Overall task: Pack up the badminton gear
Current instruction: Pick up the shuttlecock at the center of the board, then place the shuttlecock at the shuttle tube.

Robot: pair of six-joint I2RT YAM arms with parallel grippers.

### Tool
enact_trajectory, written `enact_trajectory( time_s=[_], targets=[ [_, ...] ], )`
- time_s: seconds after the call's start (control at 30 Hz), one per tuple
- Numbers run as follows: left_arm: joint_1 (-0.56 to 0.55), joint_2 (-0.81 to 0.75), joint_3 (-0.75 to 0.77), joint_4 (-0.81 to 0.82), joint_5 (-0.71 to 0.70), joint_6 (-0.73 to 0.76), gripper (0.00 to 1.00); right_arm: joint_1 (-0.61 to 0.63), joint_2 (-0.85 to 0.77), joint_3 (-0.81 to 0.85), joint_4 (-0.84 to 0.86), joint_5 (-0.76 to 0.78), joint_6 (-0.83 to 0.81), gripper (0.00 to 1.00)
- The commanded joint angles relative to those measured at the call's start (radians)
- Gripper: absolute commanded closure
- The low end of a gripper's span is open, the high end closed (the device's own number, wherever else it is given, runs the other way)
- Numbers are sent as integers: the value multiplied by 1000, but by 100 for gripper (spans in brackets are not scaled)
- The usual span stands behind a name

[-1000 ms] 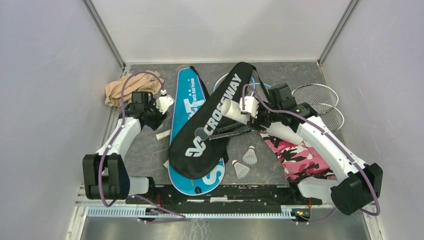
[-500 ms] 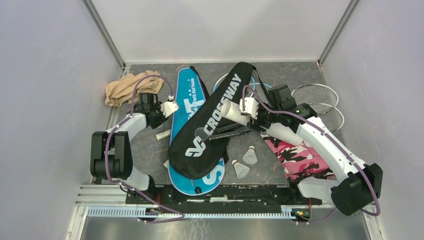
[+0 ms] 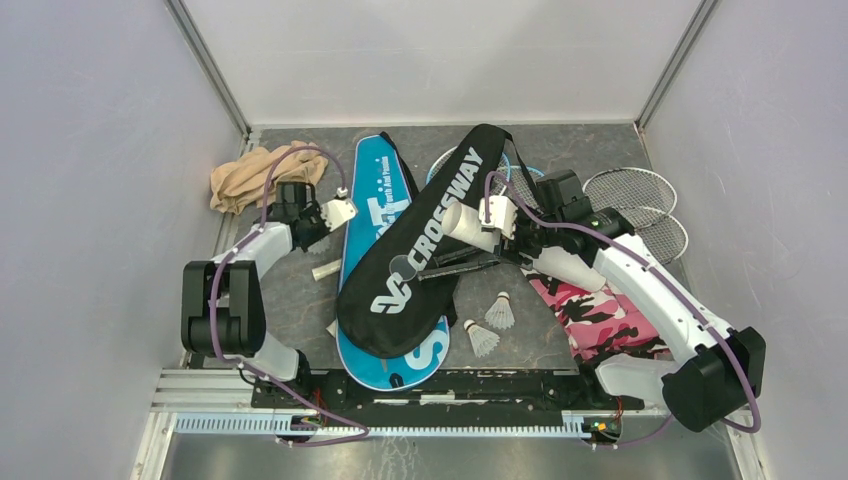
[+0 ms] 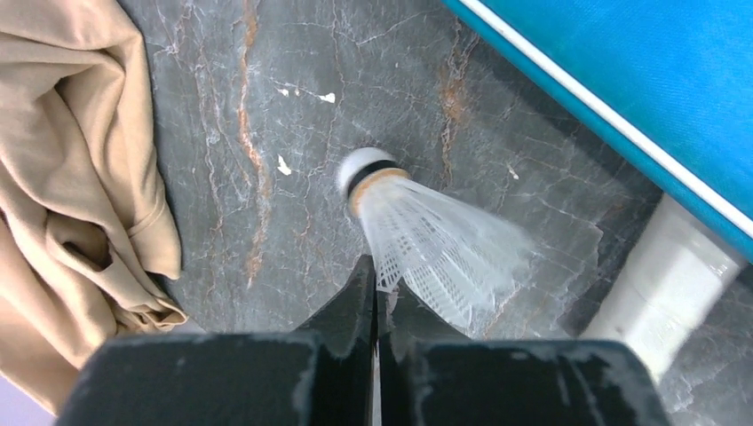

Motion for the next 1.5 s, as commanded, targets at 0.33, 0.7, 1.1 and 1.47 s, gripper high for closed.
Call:
enact_trajectory(
  time_s=[0.33, 0.7, 1.1, 1.47],
  targets=[
    [4, -101, 472, -751, 573, -117, 96, 4, 65, 88, -21, 5, -54, 90],
    [-191, -87, 763, -956, 879, -257, 98, 41, 117, 127, -47, 1, -78, 90],
    [-417, -62, 754, -735, 845, -457, 98, 97, 132, 144, -70, -67, -93, 90],
    [-493, -17, 750, -702, 786, -485, 82, 112, 116, 135, -64, -151, -96, 92]
  ],
)
